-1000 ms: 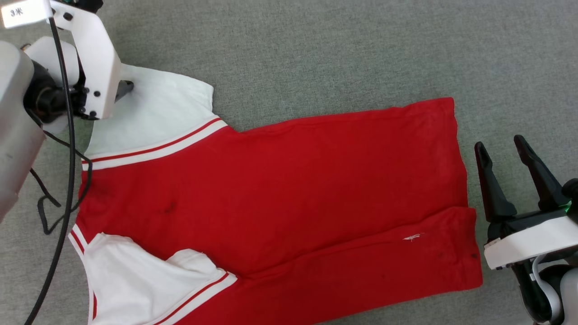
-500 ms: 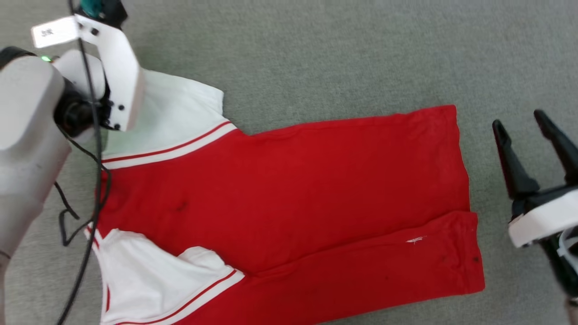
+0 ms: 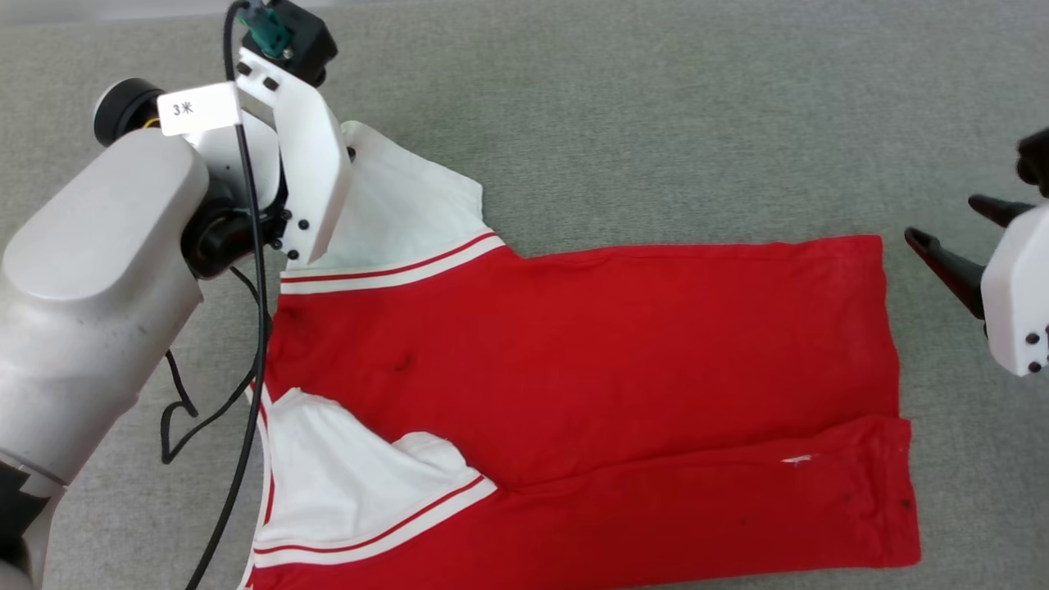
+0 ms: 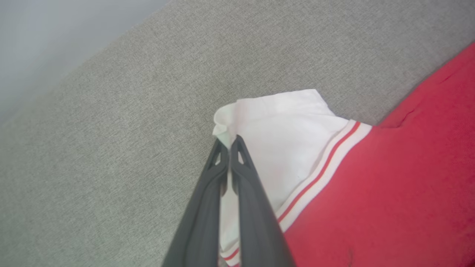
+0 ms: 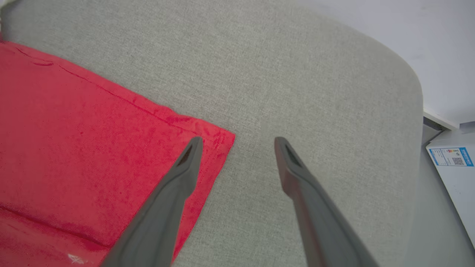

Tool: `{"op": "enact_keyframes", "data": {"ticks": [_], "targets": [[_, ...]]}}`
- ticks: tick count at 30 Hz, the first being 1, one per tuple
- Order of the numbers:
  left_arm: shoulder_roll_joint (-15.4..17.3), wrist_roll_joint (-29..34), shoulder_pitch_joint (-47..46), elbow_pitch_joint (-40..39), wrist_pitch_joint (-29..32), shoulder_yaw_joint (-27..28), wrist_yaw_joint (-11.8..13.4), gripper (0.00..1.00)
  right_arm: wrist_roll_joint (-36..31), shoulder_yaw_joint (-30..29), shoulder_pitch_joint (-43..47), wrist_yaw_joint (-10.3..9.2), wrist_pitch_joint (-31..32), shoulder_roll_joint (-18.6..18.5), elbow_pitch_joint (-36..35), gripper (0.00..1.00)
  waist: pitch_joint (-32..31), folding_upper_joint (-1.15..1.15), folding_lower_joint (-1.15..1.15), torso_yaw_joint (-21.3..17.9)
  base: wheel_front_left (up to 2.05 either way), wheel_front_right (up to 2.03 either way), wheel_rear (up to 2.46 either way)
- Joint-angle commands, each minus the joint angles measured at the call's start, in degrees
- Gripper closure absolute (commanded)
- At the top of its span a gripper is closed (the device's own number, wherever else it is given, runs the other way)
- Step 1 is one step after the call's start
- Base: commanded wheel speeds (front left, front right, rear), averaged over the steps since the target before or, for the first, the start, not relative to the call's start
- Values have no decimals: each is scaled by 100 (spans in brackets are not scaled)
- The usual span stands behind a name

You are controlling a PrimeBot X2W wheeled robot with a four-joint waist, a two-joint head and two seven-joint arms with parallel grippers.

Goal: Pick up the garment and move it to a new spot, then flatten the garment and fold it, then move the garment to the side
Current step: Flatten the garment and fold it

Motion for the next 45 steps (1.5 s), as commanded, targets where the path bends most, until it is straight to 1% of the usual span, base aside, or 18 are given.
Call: {"op": "enact_keyframes", "data": {"ticks": [1,2,3,6,10,16,21,25,26,27,32,39,42,45], "targets": [[15,35,-16,-99,-61,-60,-1,100,138,178,-241,-7,325,-120,168,0,27,0,0,67,0,0,0],[0,32,-64,-152,-85,-82,-1,100,192,290,-347,-7,502,-169,267,0,53,0,0,104,0,0,0],[0,32,-64,-152,-85,-82,-1,100,192,290,-347,-7,502,-169,267,0,53,0,0,104,0,0,0],[-9,29,-151,-285,-153,-141,-2,100,339,592,-621,-7,929,-233,591,0,143,0,0,189,0,0,0],[-10,44,-287,-442,-213,-222,-3,100,387,940,-894,-7,1154,-164,978,0,299,0,0,299,0,0,0],[-15,40,-450,-557,-320,-314,-3,100,341,1363,-1147,-7,991,26,1600,0,509,0,0,428,0,0,0],[17,1,-538,-538,-415,-391,-3,100,364,1914,-1012,-5,824,247,2154,0,614,0,0,474,0,0,0],[47,-50,-548,-470,-493,-479,-3,100,521,2279,-941,3,698,267,2438,0,600,0,0,477,0,0,0],[59,-64,-535,-452,-519,-501,-3,100,555,2296,-967,3,606,253,2478,74,575,0,0,470,0,0,0],[66,-92,-510,-423,-543,-512,-3,100,574,2311,-1014,2,507,228,2506,100,537,0,0,461,0,0,0],[129,-216,-323,-327,-745,-592,-3,100,703,2201,-1193,-9,-157,104,2669,100,226,0,0,403,0,0,0],[320,-356,90,-432,-1103,-690,-3,100,936,2092,-968,-8,-1236,-57,2617,100,-372,0,0,421,0,0,0],[450,-423,363,-556,-1209,-722,-1,100,1034,2100,-678,-8,-1471,-158,2542,100,-660,0,0,443,0,0,0],[595,-469,628,-748,-1291,-755,64,100,1105,2074,-403,-8,-1659,-246,2412,100,-907,0,0,467,0,0,0]]}}
